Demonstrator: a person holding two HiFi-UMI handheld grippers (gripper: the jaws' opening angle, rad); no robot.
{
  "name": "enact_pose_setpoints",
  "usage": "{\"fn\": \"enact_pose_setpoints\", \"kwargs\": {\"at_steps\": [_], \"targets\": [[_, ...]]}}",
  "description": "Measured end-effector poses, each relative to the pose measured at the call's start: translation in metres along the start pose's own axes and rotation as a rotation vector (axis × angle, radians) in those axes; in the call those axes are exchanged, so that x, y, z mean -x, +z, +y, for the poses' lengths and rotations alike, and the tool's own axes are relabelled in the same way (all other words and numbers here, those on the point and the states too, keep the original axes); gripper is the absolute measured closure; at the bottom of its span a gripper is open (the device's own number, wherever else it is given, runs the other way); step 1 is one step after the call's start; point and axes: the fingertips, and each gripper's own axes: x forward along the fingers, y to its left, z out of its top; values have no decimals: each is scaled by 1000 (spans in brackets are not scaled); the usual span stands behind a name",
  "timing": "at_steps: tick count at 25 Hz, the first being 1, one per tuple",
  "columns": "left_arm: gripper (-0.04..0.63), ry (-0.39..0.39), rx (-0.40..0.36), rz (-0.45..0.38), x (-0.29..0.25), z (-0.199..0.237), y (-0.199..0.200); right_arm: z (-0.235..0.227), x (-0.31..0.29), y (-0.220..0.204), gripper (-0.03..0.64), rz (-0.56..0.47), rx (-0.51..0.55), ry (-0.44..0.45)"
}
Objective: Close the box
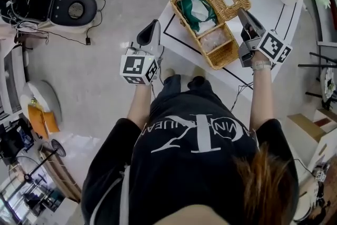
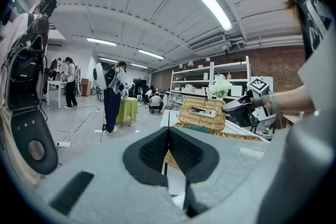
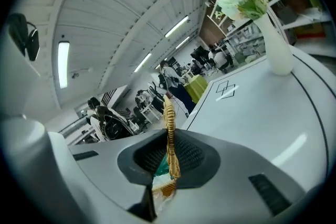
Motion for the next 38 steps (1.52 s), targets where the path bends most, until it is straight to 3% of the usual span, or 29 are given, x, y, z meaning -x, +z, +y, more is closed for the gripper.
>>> {"fn": "enact_pose_setpoints", "kwargs": {"at_steps": [6, 12, 22, 38], "targets": [[584, -38, 0, -19, -1, 5, 7, 22, 2, -4, 581, -9, 221, -69], [584, -55, 9, -30, 2, 11, 8, 46, 1, -15, 572, 17, 391, -84], [584, -78, 22, -42, 3, 16, 7, 67, -2, -33, 555, 55, 540, -104], [584, -106, 20, -38, -5, 5, 7, 85, -9, -69, 532, 135, 875, -131]]}}
